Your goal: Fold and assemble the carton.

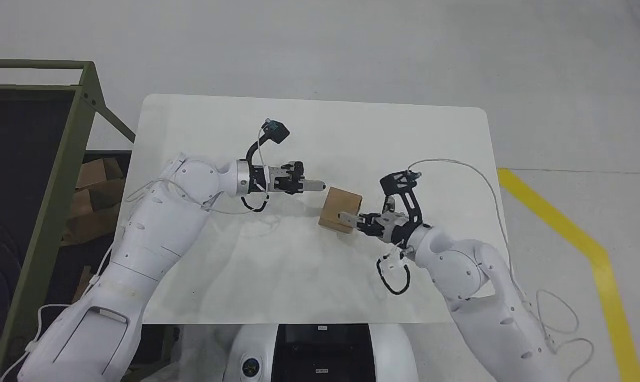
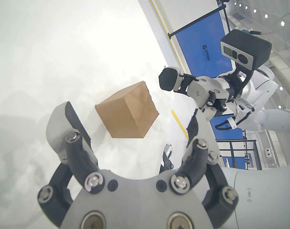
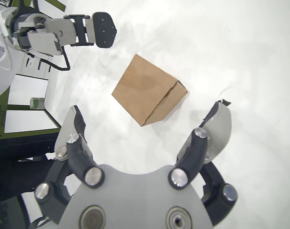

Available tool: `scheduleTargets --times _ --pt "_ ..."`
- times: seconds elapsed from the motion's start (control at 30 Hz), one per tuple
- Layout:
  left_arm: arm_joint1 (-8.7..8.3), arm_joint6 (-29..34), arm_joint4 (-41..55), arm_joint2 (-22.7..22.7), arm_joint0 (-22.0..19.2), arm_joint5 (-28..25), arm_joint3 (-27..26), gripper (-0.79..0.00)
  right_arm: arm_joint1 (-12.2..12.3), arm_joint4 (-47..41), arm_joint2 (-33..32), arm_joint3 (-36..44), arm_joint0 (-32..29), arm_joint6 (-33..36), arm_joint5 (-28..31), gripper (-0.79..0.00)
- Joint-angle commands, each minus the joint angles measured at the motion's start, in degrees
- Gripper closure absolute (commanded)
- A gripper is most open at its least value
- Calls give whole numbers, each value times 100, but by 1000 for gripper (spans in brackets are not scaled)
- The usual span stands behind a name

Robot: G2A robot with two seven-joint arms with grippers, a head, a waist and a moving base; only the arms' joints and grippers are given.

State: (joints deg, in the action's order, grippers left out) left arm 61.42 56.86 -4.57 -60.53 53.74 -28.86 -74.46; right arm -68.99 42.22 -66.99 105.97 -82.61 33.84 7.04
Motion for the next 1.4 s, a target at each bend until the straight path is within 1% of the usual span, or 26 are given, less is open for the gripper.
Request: scheduleTargets --times 0.0,0.1,0.17,0.23,0.73,0.77,0.83,0.9,0.97,1.07,1.13,1.27,1.37 --pt "0 0 0 0 0 0 0 -785 43 88 -196 -414 -180 -1305 2172 -785" --pt "0 0 0 0 0 0 0 -785 74 166 -359 -782 -244 -2032 2954 -785" --pt "0 0 0 0 0 0 0 -785 87 236 -401 -924 -206 -2249 3291 -785" --pt "0 0 0 0 0 0 0 -785 100 264 -399 -1066 -147 -2250 3517 -785" --pt "0 0 0 0 0 0 0 -785 103 267 -399 -1096 -133 -2208 3510 -785" --pt "0 0 0 0 0 0 0 -785 105 306 -408 -1132 -133 -2185 3465 -785" --pt "0 0 0 0 0 0 0 -785 123 738 -462 -1217 -58 -2091 3262 -785" --pt "0 0 0 0 0 0 0 -785 134 974 -459 -1374 12 -2463 3687 -785" --pt "0 0 0 0 0 0 0 -785 156 1518 -536 -1638 150 -2834 3947 -785" --pt "0 0 0 0 0 0 0 -785 168 2319 -497 -1984 295 -3717 4396 -785" --pt "0 0 0 0 0 0 0 -785 170 2818 -438 -2321 424 -4298 4594 -785" --pt "0 0 0 0 0 0 0 -785 151 3559 -205 -3071 777 -5202 4797 -785" --pt "0 0 0 0 0 0 0 -785 120 3931 -14 -3543 1040 -5730 4715 -785"
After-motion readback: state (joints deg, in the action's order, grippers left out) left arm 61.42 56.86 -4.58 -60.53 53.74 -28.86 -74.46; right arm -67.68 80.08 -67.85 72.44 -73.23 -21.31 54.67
